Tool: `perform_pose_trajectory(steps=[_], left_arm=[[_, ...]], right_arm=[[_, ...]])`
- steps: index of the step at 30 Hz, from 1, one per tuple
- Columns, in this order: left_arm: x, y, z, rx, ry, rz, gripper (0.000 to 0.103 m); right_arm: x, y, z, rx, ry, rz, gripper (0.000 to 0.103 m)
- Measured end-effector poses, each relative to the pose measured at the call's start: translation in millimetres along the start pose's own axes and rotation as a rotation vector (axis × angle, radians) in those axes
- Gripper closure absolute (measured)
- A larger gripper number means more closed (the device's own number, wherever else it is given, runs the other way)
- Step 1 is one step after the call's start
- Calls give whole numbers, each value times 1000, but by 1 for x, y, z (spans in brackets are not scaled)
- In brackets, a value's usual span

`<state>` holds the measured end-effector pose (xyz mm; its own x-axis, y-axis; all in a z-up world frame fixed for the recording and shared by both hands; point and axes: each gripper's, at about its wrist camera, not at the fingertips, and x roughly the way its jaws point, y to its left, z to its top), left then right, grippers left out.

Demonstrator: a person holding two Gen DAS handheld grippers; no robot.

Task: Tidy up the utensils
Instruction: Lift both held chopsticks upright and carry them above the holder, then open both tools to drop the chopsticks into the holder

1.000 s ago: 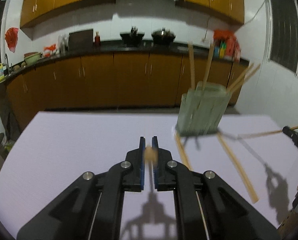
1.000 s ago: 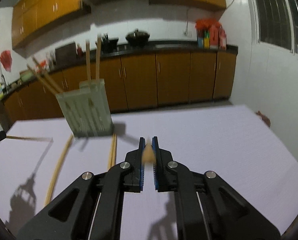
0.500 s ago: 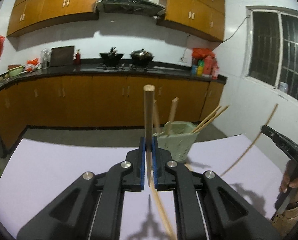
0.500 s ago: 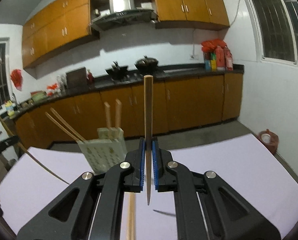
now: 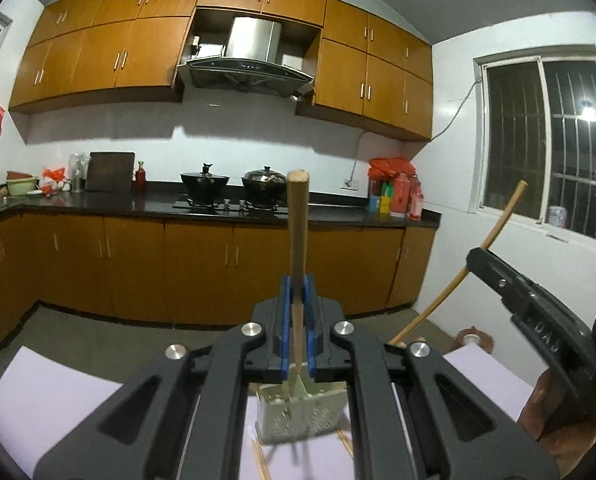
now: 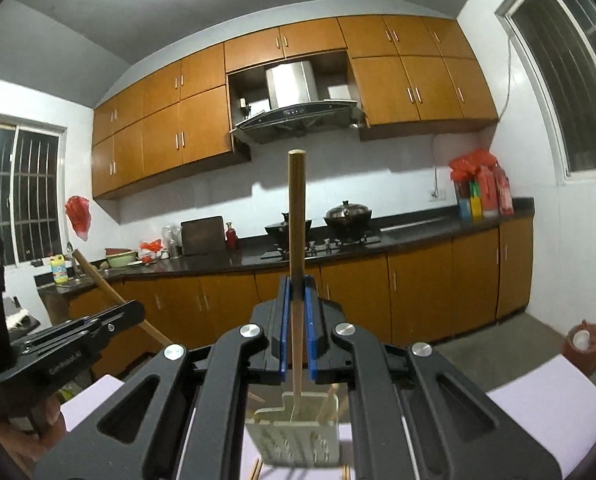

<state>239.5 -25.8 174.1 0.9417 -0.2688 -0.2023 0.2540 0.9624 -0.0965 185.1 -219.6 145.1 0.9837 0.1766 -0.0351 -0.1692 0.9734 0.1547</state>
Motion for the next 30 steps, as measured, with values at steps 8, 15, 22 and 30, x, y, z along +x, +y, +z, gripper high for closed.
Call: perform_pose_trajectory(steps=[8, 15, 22, 30], left_arm=[[51, 3, -32, 7, 77, 14, 96], [65, 15, -53, -29, 139, 0, 94], [52, 17, -45, -33, 111, 5, 81], [-11, 31, -48, -58, 73, 27, 75]], right_arm=[[46, 0, -38, -4, 95, -26, 95], [53, 1, -54, -9, 168, -22, 94], [35, 0, -37, -26, 129, -30, 69], [-20, -23, -34, -12, 130, -82, 69]])
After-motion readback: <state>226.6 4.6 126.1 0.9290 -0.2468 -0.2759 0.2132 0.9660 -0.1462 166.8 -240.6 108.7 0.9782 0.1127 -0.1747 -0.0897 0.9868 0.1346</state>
